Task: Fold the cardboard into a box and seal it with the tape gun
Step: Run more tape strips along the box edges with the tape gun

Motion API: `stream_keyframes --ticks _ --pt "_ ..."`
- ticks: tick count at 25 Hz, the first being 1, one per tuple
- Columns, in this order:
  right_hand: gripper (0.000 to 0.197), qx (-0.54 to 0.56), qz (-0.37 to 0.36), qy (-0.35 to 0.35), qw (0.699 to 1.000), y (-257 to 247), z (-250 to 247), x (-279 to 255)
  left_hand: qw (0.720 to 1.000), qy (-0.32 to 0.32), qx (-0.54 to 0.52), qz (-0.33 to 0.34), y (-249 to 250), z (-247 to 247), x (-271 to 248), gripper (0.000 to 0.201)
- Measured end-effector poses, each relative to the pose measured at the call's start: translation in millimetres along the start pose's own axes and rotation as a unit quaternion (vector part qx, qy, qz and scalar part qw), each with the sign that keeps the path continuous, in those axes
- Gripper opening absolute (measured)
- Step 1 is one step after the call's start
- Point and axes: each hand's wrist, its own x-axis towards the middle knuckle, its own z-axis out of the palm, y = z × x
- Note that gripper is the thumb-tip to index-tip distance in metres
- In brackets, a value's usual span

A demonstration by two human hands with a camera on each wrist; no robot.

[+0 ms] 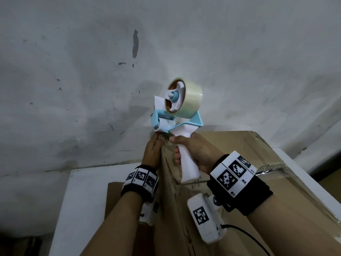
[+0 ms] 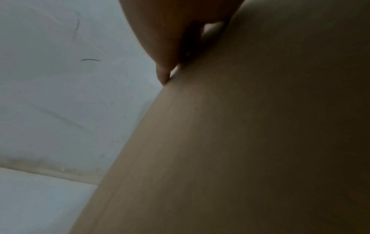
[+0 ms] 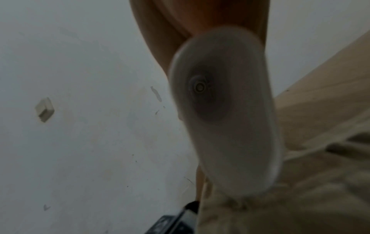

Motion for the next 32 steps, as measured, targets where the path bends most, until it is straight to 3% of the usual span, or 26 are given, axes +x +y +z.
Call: stream_keyframes --ticks 3,6,8,10,15,18,21,24,26,29,32 --pt "0.024 0.023 -0.012 -0.005 1.000 2.7 -0.7 -7.9 0.999 0.049 -0.011 0.002 -0.4 7.0 0.1 0.025" --pt "0.023 -0.001 -0.026 0.016 1.000 6.4 -4.1 -15.5 0.997 0.068 0.017 0.019 2.0 9.3 -2.9 0.043" --pt "0.020 -0.008 -0.018 0.027 0.999 9.2 -5.0 -18.0 0.996 0.075 0.042 0.031 4.9 10.6 -4.3 0.045" --pt "0.009 -0.011 -0.008 0.040 0.999 11.0 -6.1 -20.4 0.996 0.068 0.053 0.037 5.7 12.9 -6.4 0.044" --pt "0.016 0.035 0.020 0.029 0.999 6.9 -19.0 -54.0 0.993 0.054 0.071 0.076 -0.4 10.9 -3.9 0.030" --pt "0.014 0.073 0.025 0.031 0.997 14.1 -36.5 -86.9 0.993 0.036 0.063 0.097 -1.2 13.1 -2.8 0.031" --pt "0.009 0.134 0.035 0.036 0.990 25.4 -40.9 -98.3 0.998 -0.011 0.035 0.051 1.5 8.7 -2.9 0.026" --pt "0.012 0.206 0.062 0.044 0.975 27.5 -38.6 -96.4 0.987 -0.150 0.056 0.004 14.3 -9.1 -0.8 0.028" --pt "0.014 0.244 0.064 0.044 0.967 26.8 -37.4 -99.0 0.973 -0.210 0.086 -0.046 28.4 -26.1 -2.7 0.035" --pt "0.009 0.257 0.062 0.043 0.964 29.8 -35.6 -104.4 0.967 -0.201 0.061 -0.145 44.4 -35.0 -13.7 0.038" --pt "0.008 0.230 0.075 0.030 0.970 33.3 -26.7 -110.5 0.970 -0.144 0.131 -0.146 61.7 -18.7 -24.1 0.046"
